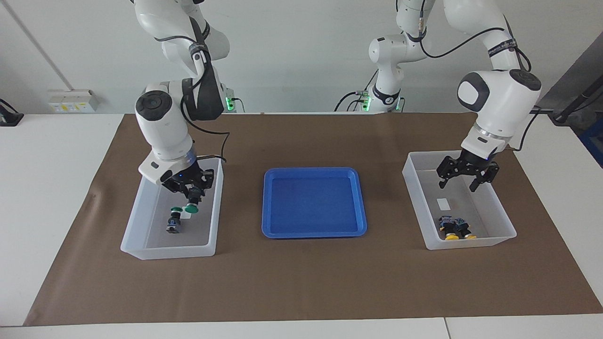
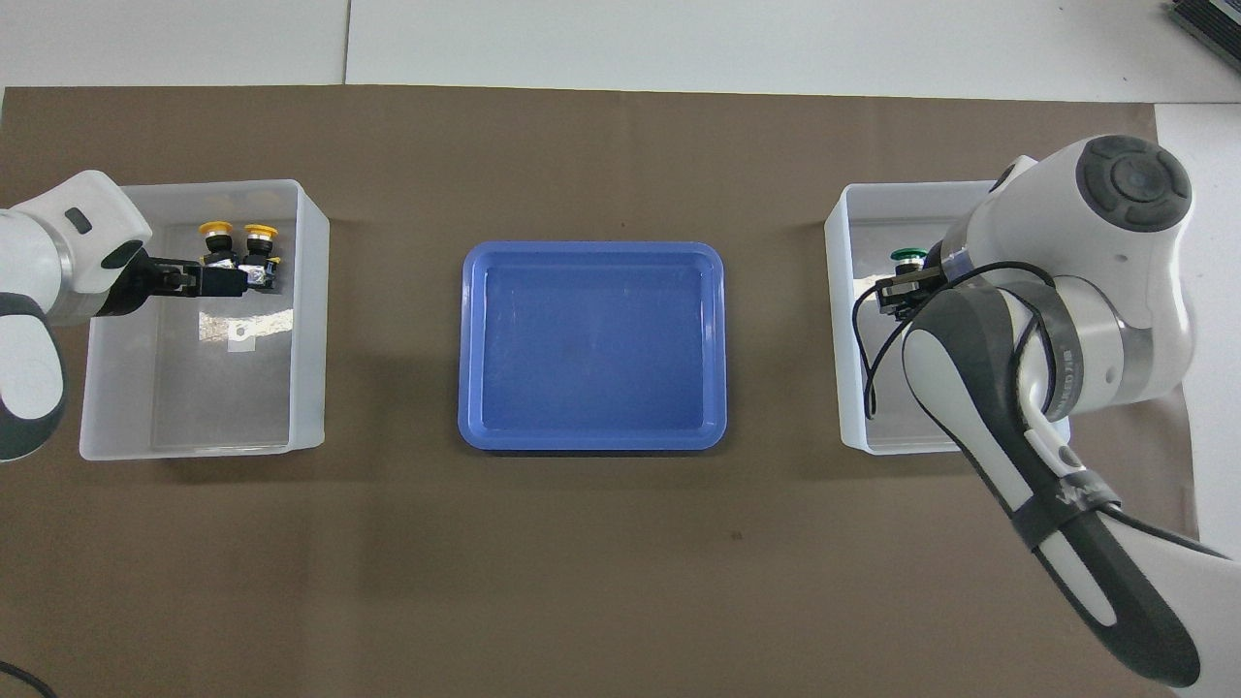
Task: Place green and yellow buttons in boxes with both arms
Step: 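Carry the green button over the box nearest the right gripper, then lower the green button into the box and open the right gripper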
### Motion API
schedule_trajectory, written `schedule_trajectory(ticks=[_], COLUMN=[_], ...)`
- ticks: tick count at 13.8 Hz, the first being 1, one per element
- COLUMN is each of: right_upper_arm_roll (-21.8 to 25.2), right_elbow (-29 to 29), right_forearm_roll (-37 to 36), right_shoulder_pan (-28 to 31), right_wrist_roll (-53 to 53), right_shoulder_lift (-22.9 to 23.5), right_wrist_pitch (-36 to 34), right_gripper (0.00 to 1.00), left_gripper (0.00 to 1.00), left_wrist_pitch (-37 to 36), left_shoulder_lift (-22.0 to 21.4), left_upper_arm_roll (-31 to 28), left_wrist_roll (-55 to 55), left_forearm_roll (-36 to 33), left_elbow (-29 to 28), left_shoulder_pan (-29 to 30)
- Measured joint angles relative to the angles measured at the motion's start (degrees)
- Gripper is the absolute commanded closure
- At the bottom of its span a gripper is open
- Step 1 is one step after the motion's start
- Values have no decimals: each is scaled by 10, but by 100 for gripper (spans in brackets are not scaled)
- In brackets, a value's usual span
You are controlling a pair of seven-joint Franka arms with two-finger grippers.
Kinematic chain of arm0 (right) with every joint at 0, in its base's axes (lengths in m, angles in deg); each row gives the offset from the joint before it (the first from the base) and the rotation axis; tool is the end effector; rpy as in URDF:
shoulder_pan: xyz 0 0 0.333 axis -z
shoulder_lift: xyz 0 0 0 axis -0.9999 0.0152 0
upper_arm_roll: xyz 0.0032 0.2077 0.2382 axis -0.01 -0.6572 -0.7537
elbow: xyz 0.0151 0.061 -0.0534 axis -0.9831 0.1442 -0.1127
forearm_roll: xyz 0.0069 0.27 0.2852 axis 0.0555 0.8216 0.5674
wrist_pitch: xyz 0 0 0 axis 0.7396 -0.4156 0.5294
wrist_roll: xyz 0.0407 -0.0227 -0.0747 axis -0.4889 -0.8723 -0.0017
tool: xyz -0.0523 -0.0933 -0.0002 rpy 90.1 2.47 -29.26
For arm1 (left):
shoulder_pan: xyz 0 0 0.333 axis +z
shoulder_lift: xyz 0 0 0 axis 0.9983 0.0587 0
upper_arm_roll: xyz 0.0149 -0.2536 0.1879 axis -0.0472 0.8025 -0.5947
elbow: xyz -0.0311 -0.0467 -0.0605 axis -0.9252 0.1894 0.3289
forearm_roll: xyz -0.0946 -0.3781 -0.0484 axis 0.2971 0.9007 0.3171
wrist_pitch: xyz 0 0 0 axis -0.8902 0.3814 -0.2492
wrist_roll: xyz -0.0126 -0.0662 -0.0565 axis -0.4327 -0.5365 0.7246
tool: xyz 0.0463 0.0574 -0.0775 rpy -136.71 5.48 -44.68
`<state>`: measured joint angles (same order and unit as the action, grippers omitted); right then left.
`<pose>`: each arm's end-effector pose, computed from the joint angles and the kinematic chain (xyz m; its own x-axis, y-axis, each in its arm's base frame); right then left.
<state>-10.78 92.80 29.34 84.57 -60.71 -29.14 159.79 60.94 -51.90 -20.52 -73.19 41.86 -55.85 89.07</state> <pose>0.6046 0.0547 0.4005 0.9781 0.2062 -0.0270 0.2071 -0.9776 0.0372 0.5812 -0.0151 0.4662 0.9596 -0.1652 0.2276 -0.1817 -0.9819 0.0534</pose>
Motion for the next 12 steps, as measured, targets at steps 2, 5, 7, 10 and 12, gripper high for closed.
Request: schedule_trajectory(ticks=[2, 5, 7, 10, 12], right_upper_arm_roll=[0, -2, -4, -3, -2], right_elbow=[36, 95, 119, 127, 126], right_forearm_roll=[0, 0, 0, 0, 1], right_shoulder_pan=[16, 20, 20, 20, 20], right_wrist_roll=[-42, -50, -50, -49, -40], right_shoulder_lift=[-7, -15, -15, -16, -19], right_wrist_pitch=[17, 69, 96, 106, 108], right_gripper=[100, 95, 38, 0, 0], left_gripper=[0, 0, 0, 0, 0], left_wrist_pitch=[-43, -110, -172, -259, -311], left_shoulder_lift=[-30, -67, -66, -32, -4], left_upper_arm_roll=[1, 5, 5, 5, 4], left_wrist_roll=[33, 60, 60, 60, 60], left_forearm_roll=[-23, -45, -55, -57, -58], left_elbow=[0, 15, 68, 174, 231], left_shoulder_pan=[-19, -33, -34, -34, -34])
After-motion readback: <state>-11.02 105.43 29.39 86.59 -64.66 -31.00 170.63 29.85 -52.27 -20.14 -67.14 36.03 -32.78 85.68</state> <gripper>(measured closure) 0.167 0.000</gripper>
